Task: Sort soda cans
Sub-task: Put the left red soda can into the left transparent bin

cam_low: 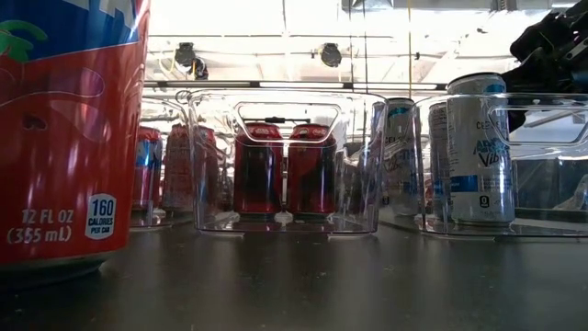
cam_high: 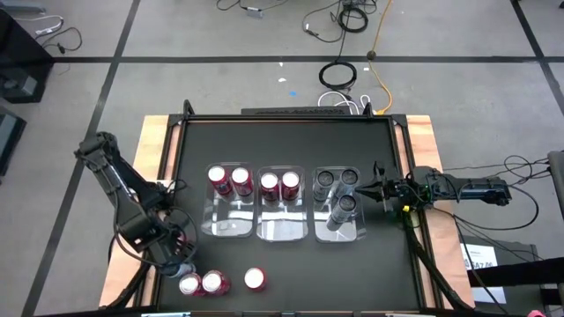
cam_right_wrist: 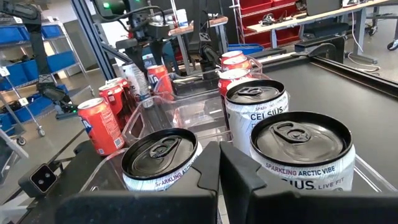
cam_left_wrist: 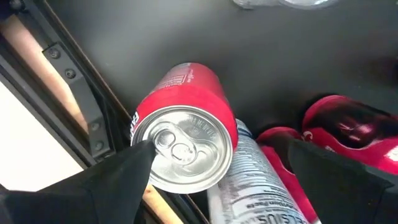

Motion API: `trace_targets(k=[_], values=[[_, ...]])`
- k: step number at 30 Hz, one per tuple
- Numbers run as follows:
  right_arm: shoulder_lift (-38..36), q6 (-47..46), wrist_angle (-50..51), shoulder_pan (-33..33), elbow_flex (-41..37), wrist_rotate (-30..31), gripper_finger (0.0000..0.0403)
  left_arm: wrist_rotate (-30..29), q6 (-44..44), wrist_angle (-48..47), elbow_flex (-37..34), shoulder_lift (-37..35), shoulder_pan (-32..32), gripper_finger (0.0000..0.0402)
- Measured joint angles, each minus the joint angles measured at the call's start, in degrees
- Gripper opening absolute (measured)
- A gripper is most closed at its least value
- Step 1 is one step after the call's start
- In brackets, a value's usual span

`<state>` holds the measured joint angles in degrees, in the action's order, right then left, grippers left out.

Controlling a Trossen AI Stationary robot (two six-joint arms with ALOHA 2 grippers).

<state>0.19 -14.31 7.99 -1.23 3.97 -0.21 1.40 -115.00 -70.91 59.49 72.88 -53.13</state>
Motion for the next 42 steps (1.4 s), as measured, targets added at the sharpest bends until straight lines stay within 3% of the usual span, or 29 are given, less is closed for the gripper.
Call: trace_targets(k=[15, 24, 35, 42], values=[[0.0, 0.0, 0.0, 0.0, 0.0, 0.0, 0.0004, -1.5, 1.4, -7.9, 4.2, 0.1, 0.2, 0.0383], [0.0, 0.0, 0.0, 0.0, 0.0, 0.0, 0.0004, 2.5, 1.6, -2.7, -1.5, 0.1, 0.2, 0.0383], [0.0, 0.0, 0.0, 0.0, 0.0, 0.0, 0.0004, 3.3, 3.1, 8.6, -9.4, 0.1, 0.2, 0.0383], [0.0, 0.0, 0.0, 0.0, 0.0, 0.0, 0.0004, 2.7, 3.4, 8.0, -10.5, 0.1, 0.2, 0.0376]])
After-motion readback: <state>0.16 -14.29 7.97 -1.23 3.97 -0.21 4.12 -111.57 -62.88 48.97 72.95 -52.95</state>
